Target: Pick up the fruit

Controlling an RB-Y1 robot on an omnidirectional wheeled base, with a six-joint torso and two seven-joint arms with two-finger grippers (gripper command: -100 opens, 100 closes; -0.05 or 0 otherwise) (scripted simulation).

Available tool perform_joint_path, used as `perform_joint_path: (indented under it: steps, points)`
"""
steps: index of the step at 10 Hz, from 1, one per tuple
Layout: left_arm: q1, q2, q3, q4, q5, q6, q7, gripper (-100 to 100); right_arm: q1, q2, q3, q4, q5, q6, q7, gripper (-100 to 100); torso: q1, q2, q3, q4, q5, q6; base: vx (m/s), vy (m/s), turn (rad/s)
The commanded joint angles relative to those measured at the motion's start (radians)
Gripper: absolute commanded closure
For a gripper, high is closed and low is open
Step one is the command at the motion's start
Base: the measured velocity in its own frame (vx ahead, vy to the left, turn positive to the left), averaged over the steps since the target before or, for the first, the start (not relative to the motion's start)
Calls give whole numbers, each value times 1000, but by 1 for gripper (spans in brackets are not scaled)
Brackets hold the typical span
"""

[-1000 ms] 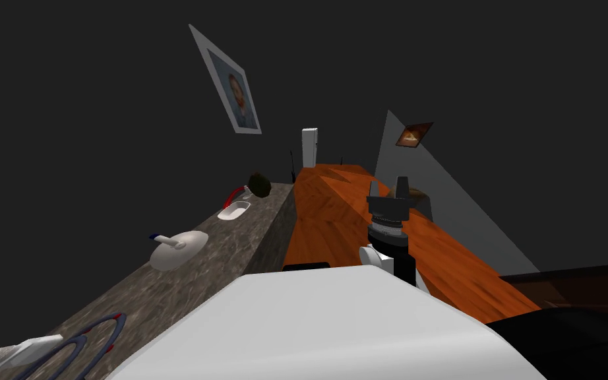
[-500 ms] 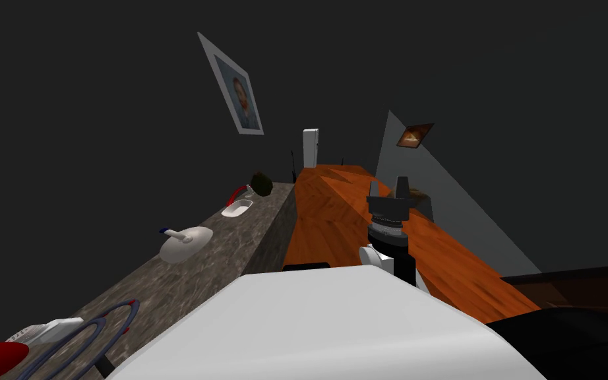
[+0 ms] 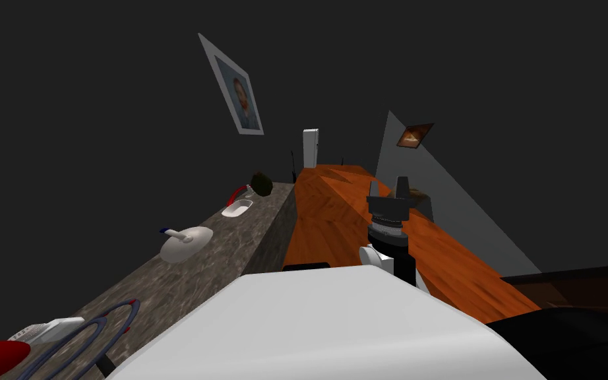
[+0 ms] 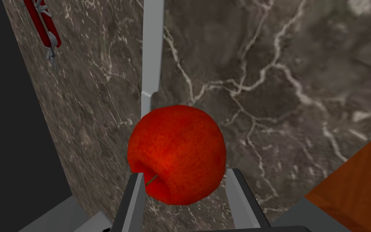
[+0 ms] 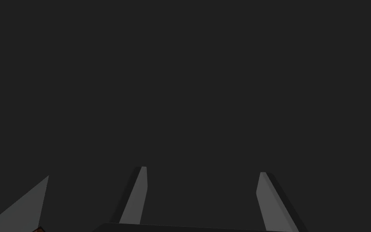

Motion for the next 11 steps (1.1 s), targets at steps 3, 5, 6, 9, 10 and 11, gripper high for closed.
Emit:
perform_joint_path:
  steps: [3, 5, 6, 9, 10, 11]
  points:
    - [41, 15, -46, 56, 17, -87, 19, 100, 0, 0, 0, 0, 0, 0, 0, 0, 0, -4, -2, -1, 0, 0, 62, 5, -46]
    - [67, 25, -73, 87, 28, -137, 31, 100, 0, 0, 0, 0, 0, 0, 0, 0, 0, -5, -3, -1, 0, 0, 59, -2, -32]
    - [80, 30, -86, 103, 34, -162, 37, 100, 0, 0, 0, 0, 0, 0, 0, 0, -1, -4, -3, -1, 0, 0, 57, 6, -29]
    - [119, 46, -127, 151, 51, -237, 54, 100, 0, 0, 0, 0, 0, 0, 0, 0, 0, -4, -3, -1, 0, 0, 56, 8, -35]
    - [112, 43, -119, 141, 48, -219, 50, 100, 0, 0, 0, 0, 0, 0, 0, 0, -1, -4, -2, -1, -1, 0, 17, 2, -1]
    - [114, 43, -121, 143, 49, -225, 52, 0, 0, 0, 0, 0, 0, 0, 0, 0, -1, -3, -2, -1, -1, 1, 0, 0, 0]
